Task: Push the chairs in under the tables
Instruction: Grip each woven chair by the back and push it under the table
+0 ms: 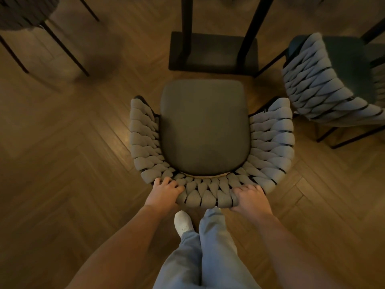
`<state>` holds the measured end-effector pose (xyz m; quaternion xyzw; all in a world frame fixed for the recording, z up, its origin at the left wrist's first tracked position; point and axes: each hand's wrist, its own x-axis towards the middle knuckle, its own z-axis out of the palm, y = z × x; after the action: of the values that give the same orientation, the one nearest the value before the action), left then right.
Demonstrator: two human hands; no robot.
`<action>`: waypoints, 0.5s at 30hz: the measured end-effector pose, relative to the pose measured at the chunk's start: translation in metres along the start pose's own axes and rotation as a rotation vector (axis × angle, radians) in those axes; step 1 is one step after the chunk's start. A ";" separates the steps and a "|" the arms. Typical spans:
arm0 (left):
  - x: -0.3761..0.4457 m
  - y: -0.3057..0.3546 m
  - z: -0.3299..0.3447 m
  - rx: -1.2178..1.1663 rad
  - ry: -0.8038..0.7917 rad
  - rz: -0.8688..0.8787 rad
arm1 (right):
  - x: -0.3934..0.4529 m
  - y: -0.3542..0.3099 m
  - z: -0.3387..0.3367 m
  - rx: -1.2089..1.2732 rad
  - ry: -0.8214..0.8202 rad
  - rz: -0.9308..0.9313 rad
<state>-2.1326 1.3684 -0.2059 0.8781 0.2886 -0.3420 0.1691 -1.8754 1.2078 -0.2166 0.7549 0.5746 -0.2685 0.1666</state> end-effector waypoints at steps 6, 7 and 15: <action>0.032 -0.008 -0.030 0.019 0.014 -0.006 | 0.034 0.018 -0.025 -0.026 0.000 0.001; 0.038 -0.011 -0.035 0.012 0.018 -0.006 | 0.040 0.022 -0.030 -0.023 0.004 0.001; 0.095 -0.022 -0.088 -0.007 0.022 -0.007 | 0.096 0.059 -0.071 -0.014 0.007 -0.006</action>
<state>-2.0444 1.4661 -0.2120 0.8801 0.2950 -0.3319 0.1678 -1.7846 1.3053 -0.2205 0.7529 0.5794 -0.2624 0.1691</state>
